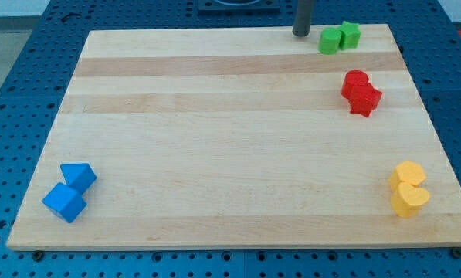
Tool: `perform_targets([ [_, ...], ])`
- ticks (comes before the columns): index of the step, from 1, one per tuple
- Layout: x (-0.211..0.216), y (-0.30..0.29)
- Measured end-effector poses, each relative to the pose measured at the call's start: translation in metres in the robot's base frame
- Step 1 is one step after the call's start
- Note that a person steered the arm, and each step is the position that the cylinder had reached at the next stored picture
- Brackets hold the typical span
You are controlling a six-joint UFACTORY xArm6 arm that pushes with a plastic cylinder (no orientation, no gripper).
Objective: Push the green circle and the green star down a bit
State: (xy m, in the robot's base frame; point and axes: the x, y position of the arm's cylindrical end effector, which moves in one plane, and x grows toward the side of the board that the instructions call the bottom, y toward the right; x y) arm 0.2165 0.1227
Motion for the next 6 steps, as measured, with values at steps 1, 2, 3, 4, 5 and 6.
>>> perform_targets([
  [1,0.02,0.004],
  [2,0.039,0.013],
  [3,0.032,0.002],
  [4,0.007,-0.012],
  [5,-0.008,-0.008],
  [6,-0.016,0.009],
])
